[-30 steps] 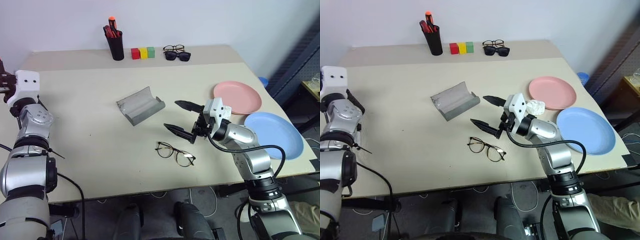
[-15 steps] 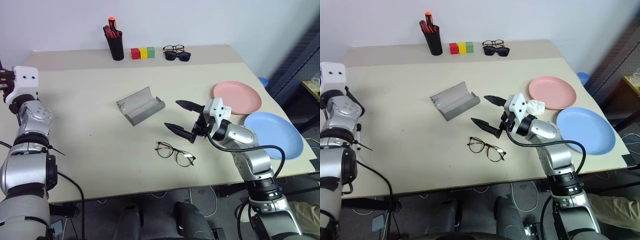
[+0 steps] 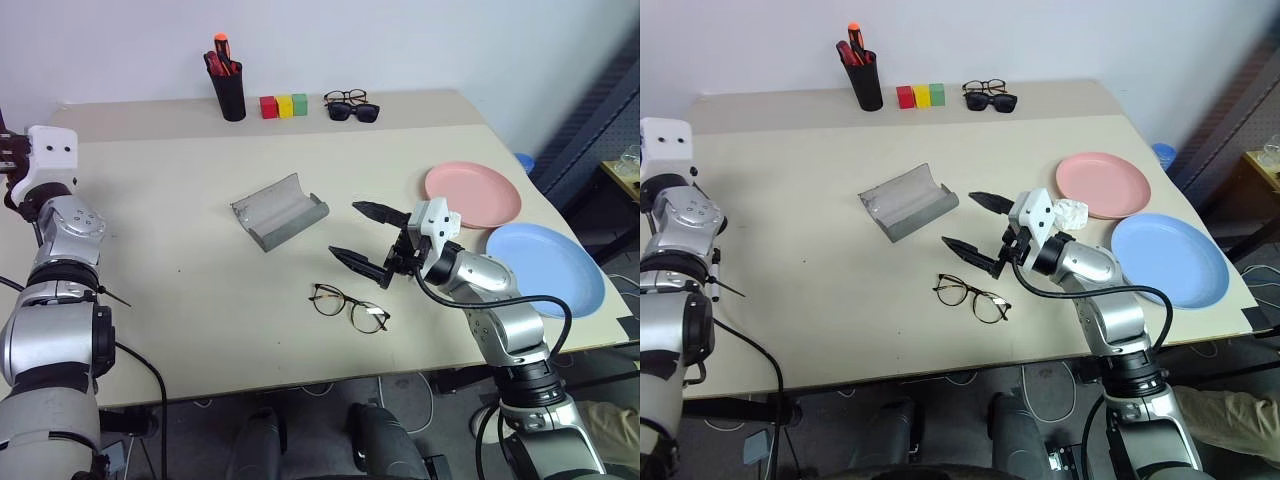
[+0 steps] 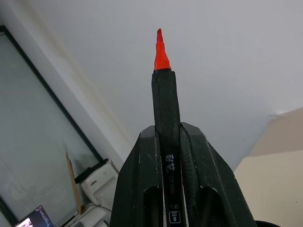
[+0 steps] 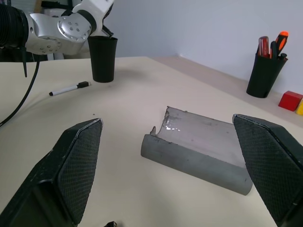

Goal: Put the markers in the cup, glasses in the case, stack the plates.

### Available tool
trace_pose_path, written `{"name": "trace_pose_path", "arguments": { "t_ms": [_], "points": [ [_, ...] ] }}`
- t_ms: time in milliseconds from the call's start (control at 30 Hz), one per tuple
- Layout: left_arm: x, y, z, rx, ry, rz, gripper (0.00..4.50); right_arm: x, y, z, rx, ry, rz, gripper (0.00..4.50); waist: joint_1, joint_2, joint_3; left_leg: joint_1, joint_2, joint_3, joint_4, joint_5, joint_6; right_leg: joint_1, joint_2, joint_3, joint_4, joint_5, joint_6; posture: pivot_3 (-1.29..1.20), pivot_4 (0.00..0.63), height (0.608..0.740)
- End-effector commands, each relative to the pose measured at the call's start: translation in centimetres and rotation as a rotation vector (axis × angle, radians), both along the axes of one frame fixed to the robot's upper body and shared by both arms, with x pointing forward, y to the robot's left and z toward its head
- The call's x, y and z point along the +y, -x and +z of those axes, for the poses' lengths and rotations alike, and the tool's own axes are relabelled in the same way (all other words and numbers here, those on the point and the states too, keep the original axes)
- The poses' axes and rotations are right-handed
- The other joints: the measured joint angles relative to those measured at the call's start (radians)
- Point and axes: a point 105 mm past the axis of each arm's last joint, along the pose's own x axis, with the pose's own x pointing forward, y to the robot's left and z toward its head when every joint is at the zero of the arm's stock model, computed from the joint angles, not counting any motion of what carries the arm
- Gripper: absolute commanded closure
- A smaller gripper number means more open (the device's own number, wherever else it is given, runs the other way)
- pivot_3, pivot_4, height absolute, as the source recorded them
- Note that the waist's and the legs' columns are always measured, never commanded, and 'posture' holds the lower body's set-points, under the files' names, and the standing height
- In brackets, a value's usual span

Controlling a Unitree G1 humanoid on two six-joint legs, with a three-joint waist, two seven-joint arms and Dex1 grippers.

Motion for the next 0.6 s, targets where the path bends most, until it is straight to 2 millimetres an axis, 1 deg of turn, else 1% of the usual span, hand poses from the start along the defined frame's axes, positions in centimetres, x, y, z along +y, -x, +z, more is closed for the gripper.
{"name": "trace_pose_path", "arguments": {
  "t_ms": [33, 600],
  "points": [
    [0.14, 0.12, 1.01, -0.020, -0.013, 0.005, 4.45, -0.28, 0.52, 1.46, -0.053, -0.024, -0.001, 0.00, 0.000, 0.000, 0.000, 0.000, 0.000, 0.000, 0.000, 0.000, 0.000, 0.000, 0.000, 0.000, 0.000, 0.000, 0.000, 0.00, 0.150, 0.740],
    [-0.23, -0.12, 1.11, -0.028, -0.011, -0.003, 4.45, -0.70, 0.87, 1.34, -0.045, -0.028, -0.029, 0.00, 0.000, 0.000, 0.000, 0.000, 0.000, 0.000, 0.000, 0.000, 0.000, 0.000, 0.000, 0.000, 0.000, 0.000, 0.000, 0.00, 0.150, 0.740]
  ]
}}
